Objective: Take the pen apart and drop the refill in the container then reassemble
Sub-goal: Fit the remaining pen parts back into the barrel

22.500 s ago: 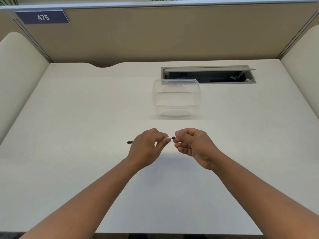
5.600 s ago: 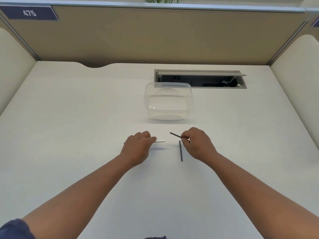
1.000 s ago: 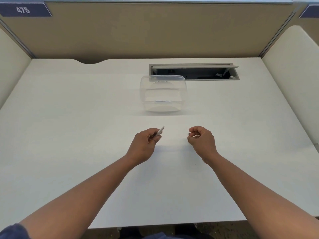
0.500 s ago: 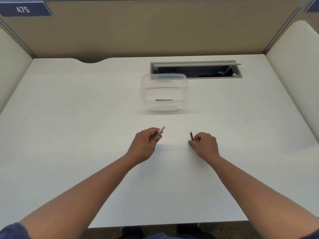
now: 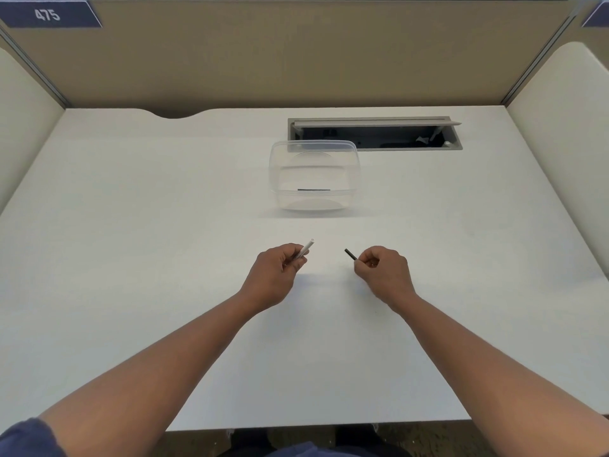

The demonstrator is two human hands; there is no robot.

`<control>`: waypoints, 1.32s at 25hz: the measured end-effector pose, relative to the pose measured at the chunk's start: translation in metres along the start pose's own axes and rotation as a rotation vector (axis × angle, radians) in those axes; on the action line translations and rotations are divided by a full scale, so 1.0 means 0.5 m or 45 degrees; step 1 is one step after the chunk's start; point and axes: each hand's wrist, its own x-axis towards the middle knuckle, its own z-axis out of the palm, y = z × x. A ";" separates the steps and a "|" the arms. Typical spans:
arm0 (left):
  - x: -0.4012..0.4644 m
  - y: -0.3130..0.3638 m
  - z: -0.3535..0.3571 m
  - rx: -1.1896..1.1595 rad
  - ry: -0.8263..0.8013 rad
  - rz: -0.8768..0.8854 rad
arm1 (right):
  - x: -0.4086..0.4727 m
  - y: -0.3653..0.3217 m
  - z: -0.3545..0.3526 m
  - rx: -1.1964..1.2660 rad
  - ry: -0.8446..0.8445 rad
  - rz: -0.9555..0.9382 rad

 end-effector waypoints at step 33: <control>-0.014 0.013 -0.010 0.330 -0.036 0.291 | -0.038 -0.118 -0.038 -0.182 -0.170 -0.745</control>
